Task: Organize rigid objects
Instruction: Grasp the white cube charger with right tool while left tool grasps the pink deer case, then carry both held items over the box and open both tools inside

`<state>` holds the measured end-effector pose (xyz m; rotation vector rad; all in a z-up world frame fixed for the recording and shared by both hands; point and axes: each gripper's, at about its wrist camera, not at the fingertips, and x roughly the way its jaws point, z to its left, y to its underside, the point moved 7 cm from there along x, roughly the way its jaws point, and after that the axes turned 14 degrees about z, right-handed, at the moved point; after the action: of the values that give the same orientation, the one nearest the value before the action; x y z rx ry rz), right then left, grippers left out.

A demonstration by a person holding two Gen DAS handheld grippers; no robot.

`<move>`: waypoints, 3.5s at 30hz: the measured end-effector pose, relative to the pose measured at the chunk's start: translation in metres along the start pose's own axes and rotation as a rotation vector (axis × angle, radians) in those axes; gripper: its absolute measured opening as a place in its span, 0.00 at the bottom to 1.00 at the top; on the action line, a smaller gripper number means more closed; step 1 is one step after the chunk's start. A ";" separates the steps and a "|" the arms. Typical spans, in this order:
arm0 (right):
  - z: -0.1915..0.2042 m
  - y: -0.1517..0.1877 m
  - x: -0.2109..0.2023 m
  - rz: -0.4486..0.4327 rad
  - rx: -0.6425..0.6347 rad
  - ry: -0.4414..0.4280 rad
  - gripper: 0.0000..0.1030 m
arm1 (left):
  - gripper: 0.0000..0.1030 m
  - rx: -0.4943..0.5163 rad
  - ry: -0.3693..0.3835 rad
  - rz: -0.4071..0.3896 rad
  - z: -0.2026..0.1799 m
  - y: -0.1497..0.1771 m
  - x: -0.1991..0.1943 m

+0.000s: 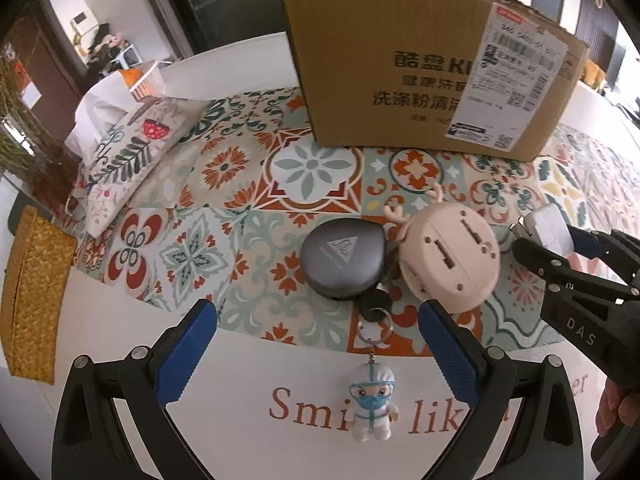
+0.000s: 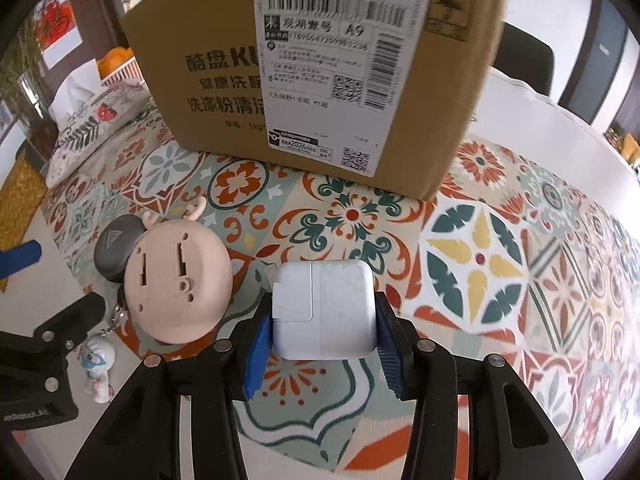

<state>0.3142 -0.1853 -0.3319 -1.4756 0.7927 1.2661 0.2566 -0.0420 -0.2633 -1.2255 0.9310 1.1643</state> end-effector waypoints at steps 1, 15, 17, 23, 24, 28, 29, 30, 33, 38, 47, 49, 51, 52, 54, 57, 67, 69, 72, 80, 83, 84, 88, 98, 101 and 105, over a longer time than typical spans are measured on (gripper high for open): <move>-0.001 0.003 -0.003 -0.002 0.011 -0.001 0.45 | 0.99 0.009 0.004 -0.003 -0.001 0.001 -0.001; -0.029 0.038 -0.052 -0.062 0.164 -0.035 0.45 | 0.94 0.150 0.179 -0.067 -0.047 -0.002 -0.031; -0.033 0.039 -0.055 -0.070 0.168 -0.018 0.45 | 0.91 0.150 0.198 -0.063 -0.053 -0.002 -0.029; -0.044 0.040 -0.050 -0.074 0.185 -0.002 0.45 | 0.85 0.135 0.221 -0.044 -0.068 -0.007 -0.016; -0.046 0.040 -0.049 -0.074 0.189 -0.001 0.46 | 0.84 0.133 0.219 -0.039 -0.069 -0.008 -0.013; -0.050 0.038 -0.047 -0.080 0.192 0.000 0.46 | 0.81 0.122 0.221 -0.016 -0.072 -0.012 -0.002; -0.050 0.037 -0.047 -0.081 0.190 -0.001 0.46 | 0.81 0.118 0.221 -0.016 -0.072 -0.012 -0.001; -0.050 0.036 -0.046 -0.082 0.188 -0.001 0.46 | 0.80 0.114 0.224 -0.012 -0.072 -0.014 0.001; -0.049 0.032 -0.045 -0.086 0.178 0.001 0.46 | 0.79 0.100 0.225 -0.004 -0.073 -0.018 0.006; -0.050 0.027 -0.040 -0.080 0.178 -0.002 0.46 | 0.78 0.095 0.210 0.003 -0.075 -0.025 0.013; -0.054 0.026 -0.030 -0.056 0.187 -0.005 0.46 | 0.75 0.102 0.189 0.021 -0.081 -0.034 0.032; -0.054 0.026 -0.028 -0.049 0.186 -0.002 0.46 | 0.72 0.104 0.186 0.026 -0.081 -0.036 0.035; -0.053 0.027 -0.027 -0.046 0.184 -0.001 0.46 | 0.72 0.107 0.178 0.026 -0.081 -0.037 0.038; -0.053 0.027 -0.026 -0.044 0.183 0.002 0.46 | 0.72 0.107 0.178 0.025 -0.080 -0.038 0.039; -0.052 0.027 -0.026 -0.040 0.181 0.002 0.46 | 0.72 0.111 0.182 0.023 -0.081 -0.038 0.039; -0.051 0.028 -0.026 -0.037 0.181 0.005 0.46 | 0.72 0.117 0.189 0.023 -0.081 -0.036 0.039; -0.050 0.035 -0.040 -0.043 0.209 0.003 0.46 | 0.72 0.133 0.190 -0.027 -0.075 -0.020 0.009; -0.049 0.035 -0.048 -0.056 0.216 0.006 0.46 | 0.72 0.133 0.187 -0.045 -0.072 -0.019 -0.002; -0.047 0.033 -0.062 -0.081 0.224 0.014 0.46 | 0.72 0.129 0.193 -0.071 -0.068 -0.022 -0.017; -0.035 0.026 -0.102 -0.145 0.221 0.039 0.46 | 0.72 0.135 0.182 -0.144 -0.051 -0.032 -0.056; -0.030 0.022 -0.114 -0.164 0.223 0.039 0.46 | 0.72 0.137 0.179 -0.168 -0.042 -0.035 -0.069; -0.029 0.022 -0.118 -0.170 0.224 0.039 0.46 | 0.72 0.136 0.177 -0.176 -0.039 -0.036 -0.074; -0.021 0.018 -0.134 -0.193 0.222 0.044 0.46 | 0.72 0.135 0.171 -0.205 -0.029 -0.038 -0.091; 0.002 0.001 -0.171 -0.263 0.188 0.062 0.46 | 0.72 0.120 0.179 -0.277 -0.002 -0.048 -0.130; 0.008 -0.007 -0.183 -0.287 0.174 0.065 0.46 | 0.72 0.117 0.181 -0.306 0.005 -0.052 -0.142; 0.014 -0.016 -0.194 -0.316 0.160 0.067 0.46 | 0.72 0.118 0.179 -0.334 0.013 -0.059 -0.155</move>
<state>0.2787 -0.1909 -0.1402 -1.4525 0.6578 0.9002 0.2832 -0.0501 -0.0995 -1.3441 0.8724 0.7358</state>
